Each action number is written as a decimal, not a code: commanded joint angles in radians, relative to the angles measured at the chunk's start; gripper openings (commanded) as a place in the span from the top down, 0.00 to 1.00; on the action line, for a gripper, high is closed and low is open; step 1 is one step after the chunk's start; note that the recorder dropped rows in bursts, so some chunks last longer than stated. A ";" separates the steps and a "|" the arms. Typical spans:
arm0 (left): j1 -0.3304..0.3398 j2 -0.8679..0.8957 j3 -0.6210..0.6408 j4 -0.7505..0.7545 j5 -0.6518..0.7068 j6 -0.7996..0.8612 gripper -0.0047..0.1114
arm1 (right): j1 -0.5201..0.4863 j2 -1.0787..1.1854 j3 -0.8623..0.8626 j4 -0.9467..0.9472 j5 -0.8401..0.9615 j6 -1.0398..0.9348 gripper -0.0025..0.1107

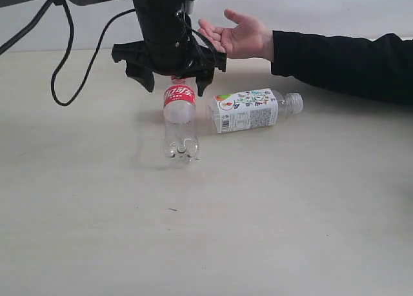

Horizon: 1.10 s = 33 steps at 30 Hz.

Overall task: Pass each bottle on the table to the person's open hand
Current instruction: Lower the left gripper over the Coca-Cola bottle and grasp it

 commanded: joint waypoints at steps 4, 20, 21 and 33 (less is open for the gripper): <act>-0.006 0.082 0.015 0.013 -0.036 -0.010 0.27 | -0.004 -0.007 0.005 -0.005 -0.004 0.000 0.98; -0.006 0.177 0.015 0.022 -0.083 0.018 0.29 | -0.004 -0.007 0.005 -0.005 -0.004 0.000 0.98; -0.006 0.179 0.015 0.022 -0.081 0.020 0.30 | -0.004 -0.007 0.005 -0.005 -0.004 0.000 0.98; -0.004 0.188 0.015 0.036 -0.052 0.026 0.95 | -0.004 -0.007 0.005 -0.005 -0.004 0.000 0.98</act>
